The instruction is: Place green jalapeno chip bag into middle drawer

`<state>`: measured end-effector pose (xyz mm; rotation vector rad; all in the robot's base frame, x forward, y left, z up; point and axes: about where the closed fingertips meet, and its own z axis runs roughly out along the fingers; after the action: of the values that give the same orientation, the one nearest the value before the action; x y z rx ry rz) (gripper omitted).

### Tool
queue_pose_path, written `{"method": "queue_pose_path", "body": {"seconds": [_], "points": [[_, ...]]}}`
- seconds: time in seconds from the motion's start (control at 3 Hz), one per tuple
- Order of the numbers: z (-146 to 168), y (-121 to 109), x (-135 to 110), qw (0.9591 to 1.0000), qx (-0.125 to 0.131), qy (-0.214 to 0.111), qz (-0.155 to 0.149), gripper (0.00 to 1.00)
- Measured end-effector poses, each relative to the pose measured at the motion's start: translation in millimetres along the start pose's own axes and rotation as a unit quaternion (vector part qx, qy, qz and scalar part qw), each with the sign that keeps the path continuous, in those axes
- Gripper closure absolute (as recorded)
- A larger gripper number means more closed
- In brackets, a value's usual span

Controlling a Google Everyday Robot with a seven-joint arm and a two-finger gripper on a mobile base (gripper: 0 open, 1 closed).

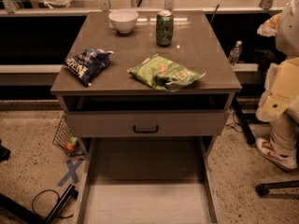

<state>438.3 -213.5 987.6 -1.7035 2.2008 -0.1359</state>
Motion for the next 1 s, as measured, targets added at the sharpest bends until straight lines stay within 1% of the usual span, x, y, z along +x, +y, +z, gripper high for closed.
{"method": "queue_pose_path", "body": {"seconds": [0.33,0.67,1.0], "points": [[0,0,0,1.0000,0.000,0.000,0.000,0.00],[11,-21,-9,0.9995,0.013,-0.025,0.012,0.00],[35,-45,-29,0.9967,0.019,-0.077,0.019,0.00]]}}
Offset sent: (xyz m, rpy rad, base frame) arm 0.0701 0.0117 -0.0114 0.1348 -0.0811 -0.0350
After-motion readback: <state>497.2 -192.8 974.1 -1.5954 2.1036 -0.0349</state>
